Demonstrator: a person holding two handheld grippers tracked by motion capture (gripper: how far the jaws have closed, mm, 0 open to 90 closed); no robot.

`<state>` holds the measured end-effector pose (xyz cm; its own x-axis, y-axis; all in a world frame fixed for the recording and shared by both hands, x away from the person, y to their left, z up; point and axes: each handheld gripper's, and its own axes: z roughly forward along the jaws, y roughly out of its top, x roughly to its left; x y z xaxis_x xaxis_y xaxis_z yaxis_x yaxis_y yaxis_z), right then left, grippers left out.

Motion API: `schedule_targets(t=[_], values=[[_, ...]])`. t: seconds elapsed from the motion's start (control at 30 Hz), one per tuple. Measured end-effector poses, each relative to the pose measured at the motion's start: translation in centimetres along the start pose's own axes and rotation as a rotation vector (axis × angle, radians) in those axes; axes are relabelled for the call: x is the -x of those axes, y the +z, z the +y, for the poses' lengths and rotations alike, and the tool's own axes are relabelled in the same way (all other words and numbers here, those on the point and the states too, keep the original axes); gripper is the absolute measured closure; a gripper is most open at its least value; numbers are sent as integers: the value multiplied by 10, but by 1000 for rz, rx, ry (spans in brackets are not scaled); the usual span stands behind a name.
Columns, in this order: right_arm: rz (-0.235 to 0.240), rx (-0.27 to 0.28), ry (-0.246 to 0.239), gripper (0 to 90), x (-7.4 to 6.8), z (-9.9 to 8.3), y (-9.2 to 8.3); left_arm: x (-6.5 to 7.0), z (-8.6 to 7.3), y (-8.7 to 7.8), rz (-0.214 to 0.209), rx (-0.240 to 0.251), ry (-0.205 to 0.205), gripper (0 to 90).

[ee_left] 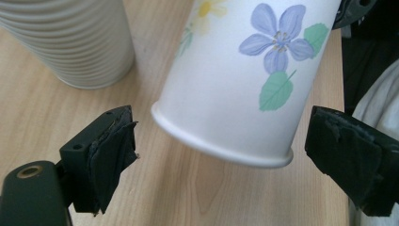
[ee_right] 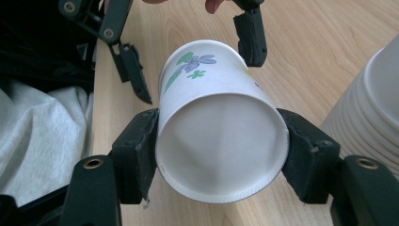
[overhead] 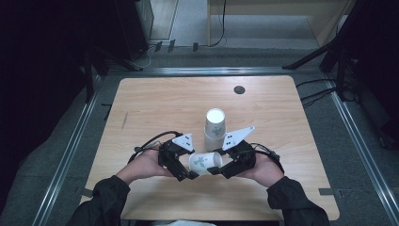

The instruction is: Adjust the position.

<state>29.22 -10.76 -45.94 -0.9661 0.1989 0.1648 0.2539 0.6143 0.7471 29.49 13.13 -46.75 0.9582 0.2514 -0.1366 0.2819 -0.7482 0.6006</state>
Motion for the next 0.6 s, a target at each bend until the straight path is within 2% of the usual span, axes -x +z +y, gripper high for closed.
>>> schedule_targets(t=[0.03,0.13,0.17,0.23,0.27,0.33,0.43,0.6], values=[[3,4,-4,352,0,0,-1,0,0,0,0,0,0,90],[5,21,-12,352,1,1,-5,0,-3,-8,7,61,-24,90],[5,21,-12,352,1,1,-5,0,-3,-8,7,61,-24,90],[10,48,-12,352,1,5,-9,1,-7,-12,8,115,-63,82],[13,58,-13,352,1,6,-11,2,-7,-14,9,126,-70,76],[10,61,-16,352,1,7,-12,3,-8,-15,3,145,-74,76],[39,83,-19,351,0,12,-14,10,-11,-19,-11,215,-73,76],[89,131,-25,351,-2,19,-14,15,-12,-21,-16,270,-79,77]])
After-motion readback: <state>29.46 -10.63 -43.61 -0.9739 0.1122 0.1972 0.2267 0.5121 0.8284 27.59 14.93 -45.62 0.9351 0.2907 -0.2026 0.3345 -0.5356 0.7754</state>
